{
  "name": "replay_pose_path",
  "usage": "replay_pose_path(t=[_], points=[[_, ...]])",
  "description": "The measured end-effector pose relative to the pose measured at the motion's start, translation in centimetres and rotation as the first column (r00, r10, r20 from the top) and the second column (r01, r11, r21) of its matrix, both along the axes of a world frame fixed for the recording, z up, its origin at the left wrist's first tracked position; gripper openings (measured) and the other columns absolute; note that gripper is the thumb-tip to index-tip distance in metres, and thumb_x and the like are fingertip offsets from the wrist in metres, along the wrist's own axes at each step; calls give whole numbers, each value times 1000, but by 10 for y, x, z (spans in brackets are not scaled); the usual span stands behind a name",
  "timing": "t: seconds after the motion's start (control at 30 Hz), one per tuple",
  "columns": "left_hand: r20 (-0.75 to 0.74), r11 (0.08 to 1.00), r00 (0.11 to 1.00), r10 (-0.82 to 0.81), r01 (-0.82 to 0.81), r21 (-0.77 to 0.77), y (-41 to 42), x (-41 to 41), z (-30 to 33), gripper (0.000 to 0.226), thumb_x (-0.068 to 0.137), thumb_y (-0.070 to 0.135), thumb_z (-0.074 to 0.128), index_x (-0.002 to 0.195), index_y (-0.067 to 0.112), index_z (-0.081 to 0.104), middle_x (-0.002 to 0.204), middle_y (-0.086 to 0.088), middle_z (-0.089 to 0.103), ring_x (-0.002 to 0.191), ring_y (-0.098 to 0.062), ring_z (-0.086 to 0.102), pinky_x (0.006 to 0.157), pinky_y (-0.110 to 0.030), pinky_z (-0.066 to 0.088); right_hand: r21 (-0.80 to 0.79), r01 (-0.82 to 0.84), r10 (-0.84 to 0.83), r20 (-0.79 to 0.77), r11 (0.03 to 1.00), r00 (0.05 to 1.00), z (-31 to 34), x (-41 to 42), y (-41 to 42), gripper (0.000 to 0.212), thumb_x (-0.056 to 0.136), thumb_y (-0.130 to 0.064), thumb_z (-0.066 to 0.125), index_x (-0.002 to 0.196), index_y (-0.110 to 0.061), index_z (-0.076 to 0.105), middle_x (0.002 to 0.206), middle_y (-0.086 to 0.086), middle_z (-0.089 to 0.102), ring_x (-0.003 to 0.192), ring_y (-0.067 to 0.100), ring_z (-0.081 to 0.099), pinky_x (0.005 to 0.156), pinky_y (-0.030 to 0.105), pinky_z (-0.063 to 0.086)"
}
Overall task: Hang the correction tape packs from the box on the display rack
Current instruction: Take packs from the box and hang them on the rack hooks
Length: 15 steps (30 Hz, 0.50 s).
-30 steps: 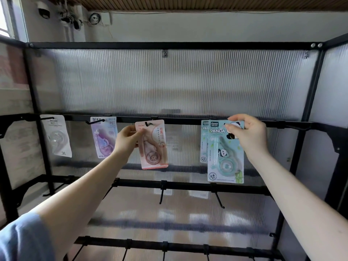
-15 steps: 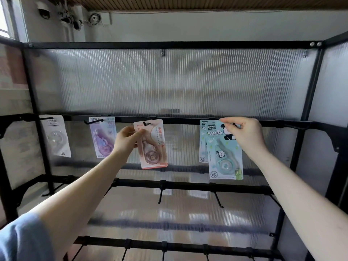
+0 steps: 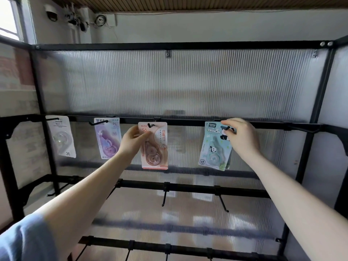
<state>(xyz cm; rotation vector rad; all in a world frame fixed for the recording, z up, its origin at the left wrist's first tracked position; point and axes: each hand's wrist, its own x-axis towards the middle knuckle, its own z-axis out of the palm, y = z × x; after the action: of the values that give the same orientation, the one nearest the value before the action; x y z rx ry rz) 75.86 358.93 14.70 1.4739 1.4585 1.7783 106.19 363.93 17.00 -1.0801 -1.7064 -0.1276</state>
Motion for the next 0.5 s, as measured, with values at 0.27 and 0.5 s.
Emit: replay_pose_path(t=[0.27,0.5], points=[[-17,998,999,-41,40,-58,7,5,-2,24,93,20,58,112,4,55,102,-9,65,94,-24,64,84,-38,54,-22,68,-66,85,997,994,2,-1,0,30,87,-12,62,117,-13,66,101,7,70,100,26,56,74,26,34],[21,998,999,-31,32,-49,12,10,-4,19,96,16,54,111,5,53,98,-6,63,94,-25,63,82,-36,53,-112,86,-70,139,990,988,2,1,-3,34,91,-21,58,125,-17,60,111,4,68,105,25,57,77,30,41]])
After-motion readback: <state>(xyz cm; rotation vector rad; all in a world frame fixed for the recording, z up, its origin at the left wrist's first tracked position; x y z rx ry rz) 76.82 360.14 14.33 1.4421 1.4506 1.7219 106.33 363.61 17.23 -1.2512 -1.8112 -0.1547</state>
